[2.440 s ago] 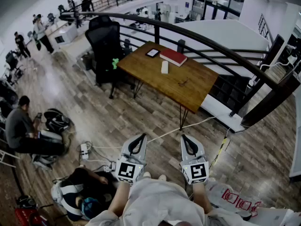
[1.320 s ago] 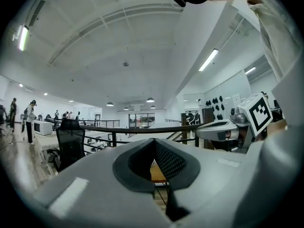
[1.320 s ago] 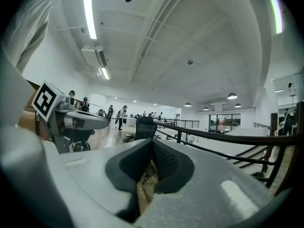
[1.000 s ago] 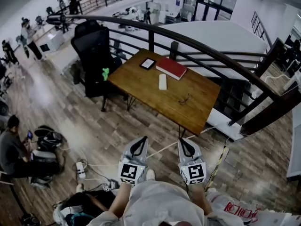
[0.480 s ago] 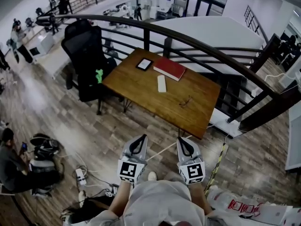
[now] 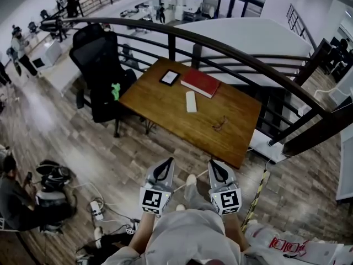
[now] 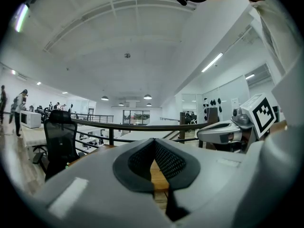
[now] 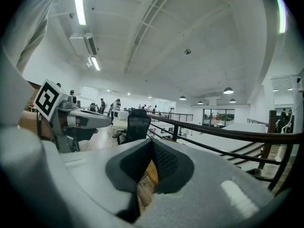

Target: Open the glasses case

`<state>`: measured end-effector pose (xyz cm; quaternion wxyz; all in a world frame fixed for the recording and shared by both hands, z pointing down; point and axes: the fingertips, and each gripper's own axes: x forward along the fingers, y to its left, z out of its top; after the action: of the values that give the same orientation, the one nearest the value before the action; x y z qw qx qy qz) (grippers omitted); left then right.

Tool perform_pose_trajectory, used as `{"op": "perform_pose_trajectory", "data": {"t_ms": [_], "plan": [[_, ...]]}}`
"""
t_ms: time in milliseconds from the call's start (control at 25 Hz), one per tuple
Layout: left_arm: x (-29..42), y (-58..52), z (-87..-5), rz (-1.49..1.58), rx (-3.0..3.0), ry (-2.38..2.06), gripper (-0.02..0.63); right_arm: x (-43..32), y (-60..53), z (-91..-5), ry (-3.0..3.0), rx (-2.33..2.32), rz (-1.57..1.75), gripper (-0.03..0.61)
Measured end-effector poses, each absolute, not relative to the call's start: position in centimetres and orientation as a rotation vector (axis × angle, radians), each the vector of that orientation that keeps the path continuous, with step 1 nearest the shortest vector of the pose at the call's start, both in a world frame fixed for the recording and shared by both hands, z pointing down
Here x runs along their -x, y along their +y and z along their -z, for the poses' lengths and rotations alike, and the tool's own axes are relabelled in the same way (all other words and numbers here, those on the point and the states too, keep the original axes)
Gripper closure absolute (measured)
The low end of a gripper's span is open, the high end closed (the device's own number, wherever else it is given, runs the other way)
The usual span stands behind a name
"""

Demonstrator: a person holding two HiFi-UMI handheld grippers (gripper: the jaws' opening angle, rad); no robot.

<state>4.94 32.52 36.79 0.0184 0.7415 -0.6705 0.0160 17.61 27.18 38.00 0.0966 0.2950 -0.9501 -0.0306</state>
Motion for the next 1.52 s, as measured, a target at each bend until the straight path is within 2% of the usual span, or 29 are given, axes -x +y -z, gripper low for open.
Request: {"op": "perform_pose_trajectory", "data": {"t_ms": [960,1520], "plan": [[0.0,15.6,-35.7,-0.150,-2.146,-2.222,0.594,-12.0,7.9,-37.4,-2.899,-0.694,0.043,0.575],[1.3,9.1,-37.4,-0.192,-2.130,-2.189,0.594,-9.8,2.2,-39.4,-2.888,-0.653,0.006,0.574]]}}
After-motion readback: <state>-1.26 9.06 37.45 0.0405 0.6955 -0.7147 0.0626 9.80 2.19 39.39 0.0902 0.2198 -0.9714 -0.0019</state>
